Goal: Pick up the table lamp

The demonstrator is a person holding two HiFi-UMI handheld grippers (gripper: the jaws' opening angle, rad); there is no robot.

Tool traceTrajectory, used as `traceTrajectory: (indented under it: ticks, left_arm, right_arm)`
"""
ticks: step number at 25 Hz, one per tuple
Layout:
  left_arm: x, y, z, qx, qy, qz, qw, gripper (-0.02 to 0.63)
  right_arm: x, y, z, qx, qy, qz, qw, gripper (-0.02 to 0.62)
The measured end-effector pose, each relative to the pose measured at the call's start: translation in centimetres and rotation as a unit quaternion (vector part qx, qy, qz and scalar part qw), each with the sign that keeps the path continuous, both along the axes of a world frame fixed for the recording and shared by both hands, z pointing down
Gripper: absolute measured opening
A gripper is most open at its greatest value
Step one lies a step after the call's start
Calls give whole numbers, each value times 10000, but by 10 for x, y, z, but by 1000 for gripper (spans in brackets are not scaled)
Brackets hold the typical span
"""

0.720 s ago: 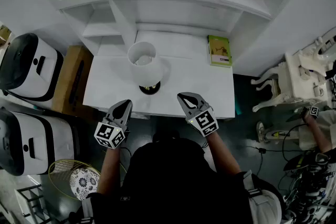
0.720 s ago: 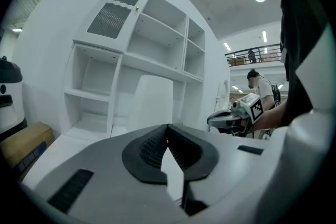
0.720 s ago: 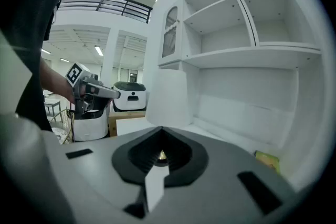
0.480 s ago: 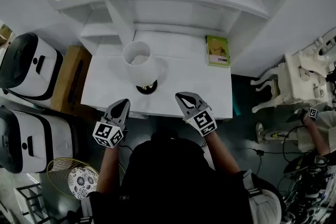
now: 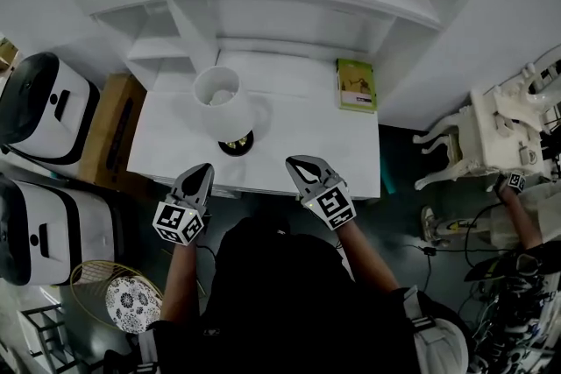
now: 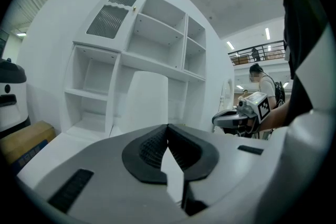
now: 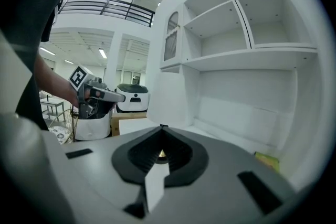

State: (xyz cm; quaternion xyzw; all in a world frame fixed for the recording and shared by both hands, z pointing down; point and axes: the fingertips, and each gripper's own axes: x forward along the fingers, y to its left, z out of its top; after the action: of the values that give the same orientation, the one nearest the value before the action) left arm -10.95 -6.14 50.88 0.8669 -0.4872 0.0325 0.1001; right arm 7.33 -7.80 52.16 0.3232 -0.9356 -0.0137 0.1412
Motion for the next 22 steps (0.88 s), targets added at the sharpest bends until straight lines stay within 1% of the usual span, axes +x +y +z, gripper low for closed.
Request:
traceTrajectory:
  ticks: [7, 11, 14, 18, 19, 22]
  left_arm:
    - [5, -8, 16, -54, 103, 5, 9999, 11]
    - [5, -17, 29, -90, 36, -2, 10000, 12]
    - [6, -25, 40, -127, -50, 105, 9999, 13]
    - [4, -39, 55, -176, -47, 182, 9997, 15]
    - [3, -43, 62, -202, -83, 193, 9996, 26]
    - [-1, -56, 85, -299, -278, 258, 9988, 108]
  right_arm:
    - [10, 3, 6, -64, 165, 45, 9998, 6]
    - [18, 2, 15, -168, 305, 164, 9993, 8]
    - [21, 0, 20, -243, 350, 297, 9986, 8]
    - [23, -2, 28, -372, 477, 416, 9973, 8]
    - [23, -2, 30, -394, 516, 432, 9970, 8]
    - [23, -2, 33, -441, 622, 483, 9959, 8]
